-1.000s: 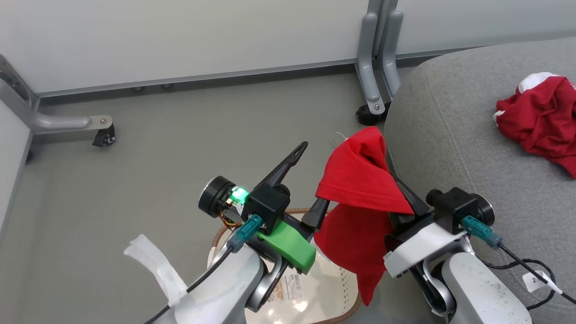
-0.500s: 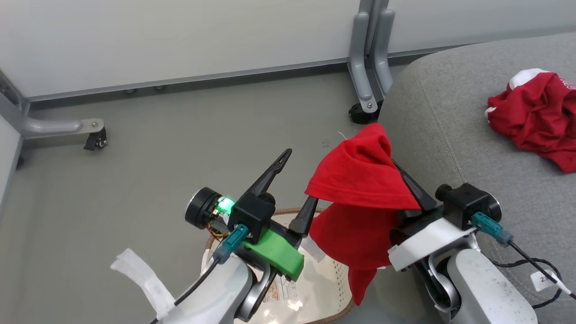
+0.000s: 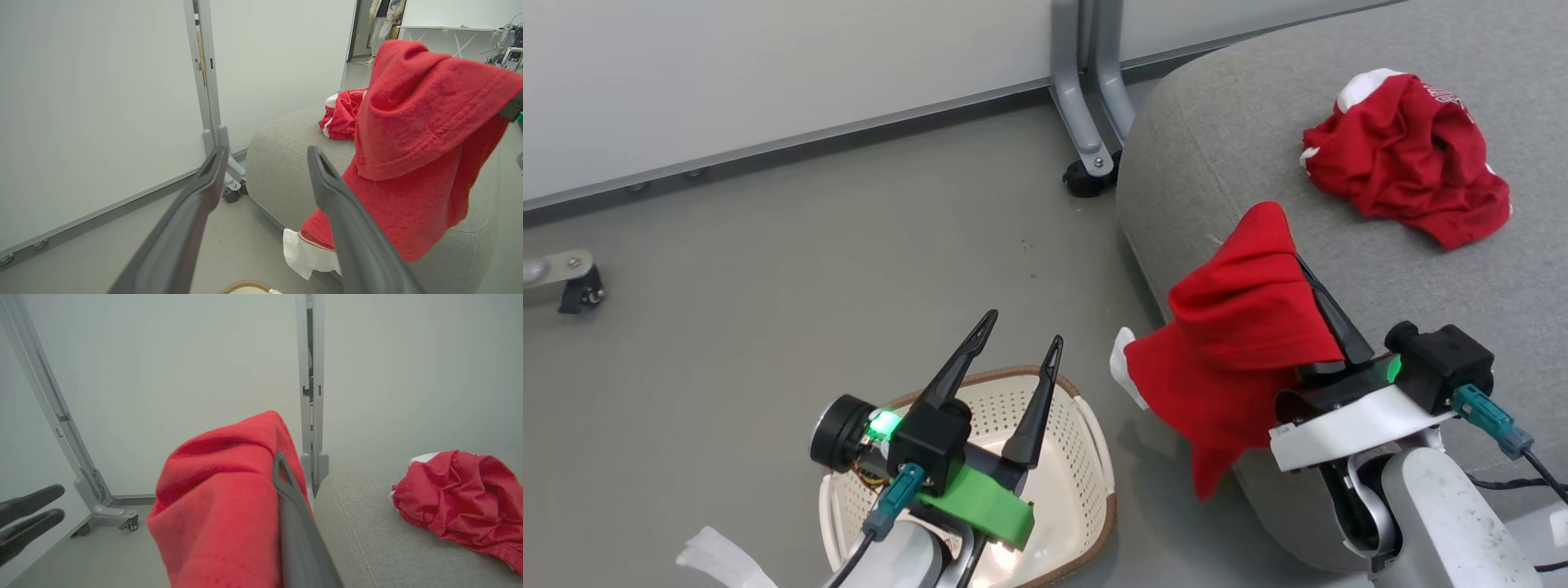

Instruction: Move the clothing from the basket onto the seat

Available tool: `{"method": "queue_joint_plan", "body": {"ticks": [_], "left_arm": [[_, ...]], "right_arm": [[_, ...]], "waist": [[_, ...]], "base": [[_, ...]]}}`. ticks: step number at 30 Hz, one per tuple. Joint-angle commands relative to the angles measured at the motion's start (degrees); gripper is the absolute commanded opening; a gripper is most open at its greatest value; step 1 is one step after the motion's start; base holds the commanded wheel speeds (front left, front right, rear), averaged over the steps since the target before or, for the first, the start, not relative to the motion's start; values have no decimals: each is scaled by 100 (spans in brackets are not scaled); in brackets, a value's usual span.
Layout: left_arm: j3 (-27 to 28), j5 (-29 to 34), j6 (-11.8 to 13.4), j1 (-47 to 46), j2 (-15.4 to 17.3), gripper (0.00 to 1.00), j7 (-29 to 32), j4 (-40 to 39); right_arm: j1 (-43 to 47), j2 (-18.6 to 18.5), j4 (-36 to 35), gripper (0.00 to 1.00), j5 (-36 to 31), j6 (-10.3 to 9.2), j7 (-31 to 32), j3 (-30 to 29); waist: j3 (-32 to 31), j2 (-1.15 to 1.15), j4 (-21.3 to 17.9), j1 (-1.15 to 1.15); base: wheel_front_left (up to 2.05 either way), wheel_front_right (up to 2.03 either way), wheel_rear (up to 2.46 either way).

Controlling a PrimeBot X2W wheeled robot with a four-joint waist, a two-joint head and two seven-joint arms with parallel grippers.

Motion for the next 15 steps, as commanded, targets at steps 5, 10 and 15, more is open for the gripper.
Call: {"method": "queue_joint_plan", "body": {"ticks": [5, 10, 15], "left_arm": [[239, 136, 0, 219, 131, 100, -19, -71], [403, 205, -14, 341, 160, 100, -19, -116], [490, 286, -52, 459, 136, 100, -19, -153]], "right_arm": [[264, 46, -265, 0, -89, -4, -15, -248], [520, 62, -539, 0, -141, -4, -15, -495], [731, 69, -875, 0, -54, -4, -15, -793]], "waist": [[132, 0, -729, 0], [134, 0, -998, 0], [172, 0, -1127, 0]], "base": [[0, 0, 0], [0, 0, 0], [0, 0, 0]]}}
